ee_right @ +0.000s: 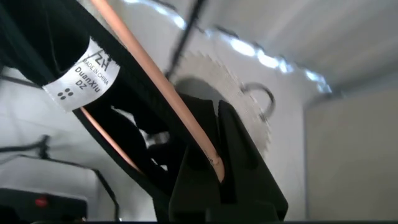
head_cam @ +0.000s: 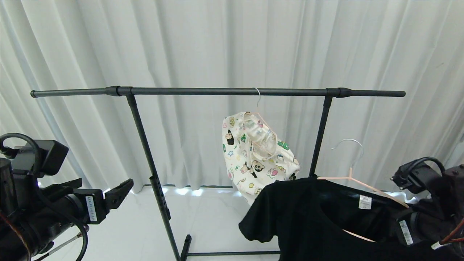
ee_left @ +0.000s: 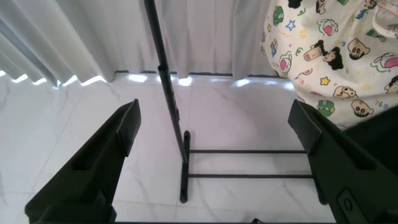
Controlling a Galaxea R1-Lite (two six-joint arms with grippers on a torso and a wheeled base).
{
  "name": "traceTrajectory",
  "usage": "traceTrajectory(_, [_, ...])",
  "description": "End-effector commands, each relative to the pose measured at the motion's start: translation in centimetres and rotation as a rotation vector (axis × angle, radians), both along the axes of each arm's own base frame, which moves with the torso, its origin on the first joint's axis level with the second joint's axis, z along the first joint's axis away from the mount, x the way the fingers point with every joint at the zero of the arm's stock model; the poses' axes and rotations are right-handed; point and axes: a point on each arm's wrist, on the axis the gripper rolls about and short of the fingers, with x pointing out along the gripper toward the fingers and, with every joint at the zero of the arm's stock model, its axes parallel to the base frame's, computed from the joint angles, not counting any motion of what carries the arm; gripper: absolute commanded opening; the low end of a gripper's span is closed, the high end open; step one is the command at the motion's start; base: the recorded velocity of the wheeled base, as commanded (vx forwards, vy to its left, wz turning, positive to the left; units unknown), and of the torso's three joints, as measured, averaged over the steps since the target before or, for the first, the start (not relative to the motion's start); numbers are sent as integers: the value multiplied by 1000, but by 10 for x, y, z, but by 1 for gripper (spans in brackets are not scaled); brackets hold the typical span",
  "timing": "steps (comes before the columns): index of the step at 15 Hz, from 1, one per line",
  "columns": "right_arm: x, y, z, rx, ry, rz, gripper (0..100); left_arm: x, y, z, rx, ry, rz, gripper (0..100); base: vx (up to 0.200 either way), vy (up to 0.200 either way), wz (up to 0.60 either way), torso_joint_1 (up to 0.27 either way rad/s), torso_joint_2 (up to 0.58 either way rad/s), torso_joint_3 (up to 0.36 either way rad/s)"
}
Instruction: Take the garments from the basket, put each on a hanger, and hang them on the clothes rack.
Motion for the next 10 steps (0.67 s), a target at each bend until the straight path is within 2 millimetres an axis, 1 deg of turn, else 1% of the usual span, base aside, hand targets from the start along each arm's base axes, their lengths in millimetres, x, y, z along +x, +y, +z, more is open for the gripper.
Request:
traceTrajectory(1, [-12,-19,-5,-10,9,-71,0,0,-2,-3,13,12,-17,100,0,0,0,0,0,0])
traceTrajectory(2, [-18,-29,-9,-42,26,-138,0,-2,-7,-4,29,15,-59,100,0,0,0,0,0,0])
traceTrajectory(3, [-19,-34,-10,-64,29,-194,0,-2,-13,-3,30,14,-92,100,0,0,0,0,0,0])
traceTrajectory(5, [-14,-44,-7,-82,10,-292,0,-3,-19,-4,33,19,-129,100,0,0,0,0,0,0])
traceTrajectory(7, [-5,-42,3,-69,-21,-308,0,-3,-22,-4,34,18,-146,100,0,0,0,0,0,0])
traceTrajectory(9, [17,-34,16,-46,-51,-313,0,-3,-23,-2,35,13,-147,100,0,0,0,0,0,0])
traceTrajectory(10, [36,-28,23,-10,-85,-325,0,-3,-23,-1,38,8,-139,100,0,0,0,0,0,0])
